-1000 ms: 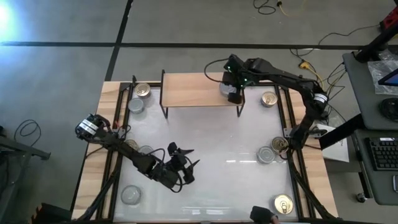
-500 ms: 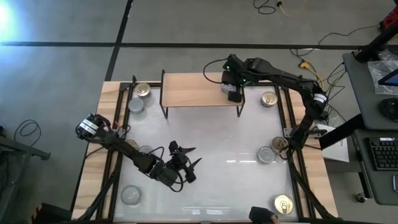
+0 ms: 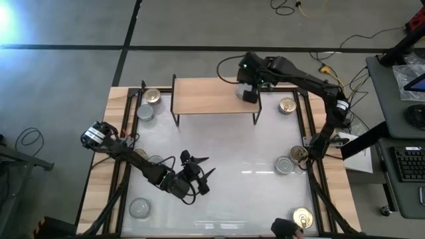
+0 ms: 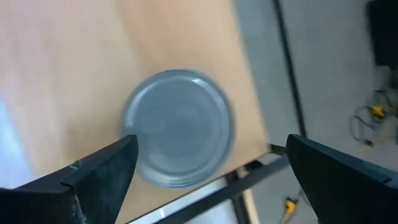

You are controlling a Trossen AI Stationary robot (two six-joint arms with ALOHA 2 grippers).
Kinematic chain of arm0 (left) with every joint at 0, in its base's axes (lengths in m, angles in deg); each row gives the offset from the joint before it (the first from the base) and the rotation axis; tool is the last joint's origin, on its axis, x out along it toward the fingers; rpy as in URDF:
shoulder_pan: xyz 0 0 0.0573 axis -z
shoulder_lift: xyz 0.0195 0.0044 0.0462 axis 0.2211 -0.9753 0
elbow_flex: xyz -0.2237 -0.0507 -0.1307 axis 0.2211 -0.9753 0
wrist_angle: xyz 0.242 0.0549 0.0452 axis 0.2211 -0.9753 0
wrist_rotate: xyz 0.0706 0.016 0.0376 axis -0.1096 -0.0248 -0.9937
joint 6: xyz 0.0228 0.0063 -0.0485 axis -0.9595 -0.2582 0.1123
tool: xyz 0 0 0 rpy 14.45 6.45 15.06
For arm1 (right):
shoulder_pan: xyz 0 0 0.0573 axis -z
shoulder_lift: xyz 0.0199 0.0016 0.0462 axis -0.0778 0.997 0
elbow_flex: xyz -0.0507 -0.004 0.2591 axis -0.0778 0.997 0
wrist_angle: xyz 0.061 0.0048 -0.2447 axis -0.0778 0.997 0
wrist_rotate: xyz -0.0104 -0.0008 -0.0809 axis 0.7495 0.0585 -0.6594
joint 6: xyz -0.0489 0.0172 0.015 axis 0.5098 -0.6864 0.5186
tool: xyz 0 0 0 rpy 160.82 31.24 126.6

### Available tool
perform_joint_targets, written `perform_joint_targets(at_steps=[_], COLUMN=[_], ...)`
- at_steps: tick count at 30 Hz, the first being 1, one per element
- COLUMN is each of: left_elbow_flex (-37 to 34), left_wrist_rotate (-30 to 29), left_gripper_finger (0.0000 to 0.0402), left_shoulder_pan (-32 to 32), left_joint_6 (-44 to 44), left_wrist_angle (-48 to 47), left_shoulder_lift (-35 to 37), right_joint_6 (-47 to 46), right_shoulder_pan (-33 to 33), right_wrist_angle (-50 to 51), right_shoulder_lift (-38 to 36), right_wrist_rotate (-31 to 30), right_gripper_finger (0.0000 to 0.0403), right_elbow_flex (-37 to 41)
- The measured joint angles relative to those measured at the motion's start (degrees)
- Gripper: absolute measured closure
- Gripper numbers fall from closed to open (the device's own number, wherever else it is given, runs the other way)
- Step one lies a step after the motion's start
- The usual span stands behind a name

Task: Stack canned seafood by type on shelf
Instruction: Put the center green tuna can on the shelf, then put the right green tuna can on the shelf aligned with the other green tuna can on the shelf

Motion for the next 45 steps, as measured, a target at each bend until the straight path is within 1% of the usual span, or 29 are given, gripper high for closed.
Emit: perform_joint_targets(at_steps=[2, 6, 10, 15, 19, 26, 30, 34, 36, 39, 41, 43, 45], left_elbow_flex=[0.0, 0.1, 0.3, 0.3, 0.3, 0.3, 0.3, 0.3, 0.3, 0.3, 0.4, 0.4, 0.4], left_wrist_rotate=[0.0, 0.0, 0.0, 0.0, 0.1, 0.1, 2.9, 3.0, 3.0, 3.0, 3.1, 3.1, 3.1], left_gripper_finger=[0.0171, 0.0171, 0.0171, 0.0171, 0.0171, 0.0171, 0.0171, 0.0171, 0.0171, 0.0171, 0.0171, 0.0171, 0.0171], left_shoulder_pan=[0.0, 0.0, 0.0, 0.0, 0.0, 0.0, 0.1, 0.3, 0.3, 0.3, 0.3, 0.3, 0.3], left_joint_6=[0.0, 0.0, 0.0, 0.0, 0.0, -0.3, -1.8, -5.9, -7.3, -9.0, -9.8, -10.7, -11.1], left_wrist_angle=[0.1, 0.4, 0.9, 1.2, 1.3, 1.3, 2.9, 7.6, 8.9, 11.3, 12.8, 14.1, 15.4], left_shoulder_lift=[0.0, 0.0, 0.0, 0.0, 0.0, 0.0, 0.0, 0.0, 0.0, -0.7, -1.5, -2.1, -2.5], right_joint_6=[-0.2, 0.1, -0.4, 0.9, 2.0, 2.8, 2.6, 0.6, -2.0, -6.7, -11.1, -16.4, -22.6], right_shoulder_pan=[0.1, 0.3, 0.5, 0.5, 0.9, 1.2, 1.0, -0.4, -1.6, -3.8, -6.0, -9.0, -12.6], right_wrist_angle=[-1.0, -3.3, -3.5, -7.0, -10.5, -10.6, -10.7, -8.1, -4.5, 3.5, 10.0, 17.1, 24.2], right_shoulder_lift=[0.1, 0.5, 3.1, 5.6, 6.2, 5.9, 4.9, 3.0, 1.7, 0.4, -0.4, -1.9, -3.9], right_wrist_rotate=[-1.7, -2.0, -2.4, -7.0, -7.4, -7.0, -6.8, -6.5, -5.2, -0.9, 3.0, 6.2, 8.4], right_gripper_finger=[0.0003, 0.0003, 0.0003, 0.0003, 0.0003, 0.0003, 0.0003, 0.0003, 0.0003, 0.0003, 0.0003, 0.0003, 0.0003], right_elbow_flex=[-0.3, 1.6, 2.5, 2.3, 2.4, 2.2, 2.1, -1.6, -4.7, -9.2, -11.4, -11.9, -10.9])
